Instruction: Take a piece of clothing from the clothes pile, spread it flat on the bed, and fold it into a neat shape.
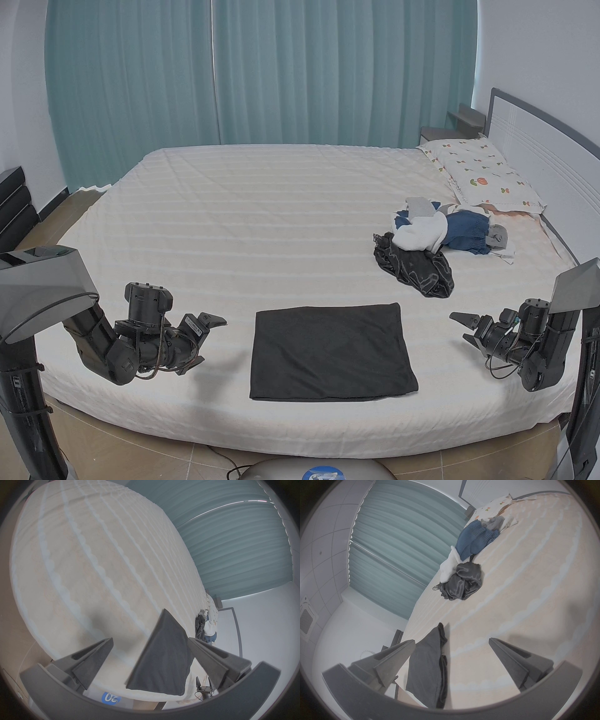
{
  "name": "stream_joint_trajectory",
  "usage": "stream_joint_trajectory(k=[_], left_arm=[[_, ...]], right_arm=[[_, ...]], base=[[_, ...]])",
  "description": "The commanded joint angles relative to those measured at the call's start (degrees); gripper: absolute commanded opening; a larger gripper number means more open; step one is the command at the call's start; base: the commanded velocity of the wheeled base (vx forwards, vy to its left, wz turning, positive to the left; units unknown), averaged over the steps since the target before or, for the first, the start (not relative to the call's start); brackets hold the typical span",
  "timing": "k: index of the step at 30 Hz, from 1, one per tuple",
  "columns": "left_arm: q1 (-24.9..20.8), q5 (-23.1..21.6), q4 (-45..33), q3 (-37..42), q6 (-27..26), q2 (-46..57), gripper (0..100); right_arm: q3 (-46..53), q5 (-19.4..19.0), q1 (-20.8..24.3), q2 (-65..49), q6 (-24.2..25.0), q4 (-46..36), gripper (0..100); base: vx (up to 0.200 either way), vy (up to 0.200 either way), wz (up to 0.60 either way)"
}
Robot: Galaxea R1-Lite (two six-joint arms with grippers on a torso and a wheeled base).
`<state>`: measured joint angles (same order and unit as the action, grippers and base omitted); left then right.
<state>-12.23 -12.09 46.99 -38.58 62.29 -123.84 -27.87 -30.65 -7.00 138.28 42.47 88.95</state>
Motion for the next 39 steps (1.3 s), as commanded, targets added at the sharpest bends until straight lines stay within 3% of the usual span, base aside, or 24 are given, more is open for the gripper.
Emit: stream_joint_trajectory(k=[1,13,24,25,27,39], left_arm=[[0.0,0.0,0.0,0.0,0.0,-0.1,100],[0.0,0.1,0.5,-0.3,-0.2,-0.3,100],[3.0,0.2,0.4,-2.3,-13.6,-3.7,100],[4.4,0.3,0.2,-3.7,-17.9,-5.5,100],[5.8,0.2,0.5,-4.1,-20.9,-6.1,100],[7.9,-2.1,0.7,-5.7,-26.1,-9.1,100]], right_arm=[[0.0,0.0,0.1,0.1,0.0,0.5,100],[0.0,0.0,0.1,0.4,0.0,0.5,100],[-0.2,0.1,0.2,1.1,0.0,0.5,100],[-0.2,0.1,0.2,1.2,-0.1,0.5,100],[-0.2,0.3,0.3,1.2,-0.1,0.5,100],[-0.8,0.5,1.2,2.0,-0.1,0.5,100]], base=[[0.0,-0.2,0.0],[0.0,-0.2,0.0],[0.0,0.0,0.0],[0.0,0.0,0.0],[0.0,0.0,0.0],[0.0,0.0,0.0]])
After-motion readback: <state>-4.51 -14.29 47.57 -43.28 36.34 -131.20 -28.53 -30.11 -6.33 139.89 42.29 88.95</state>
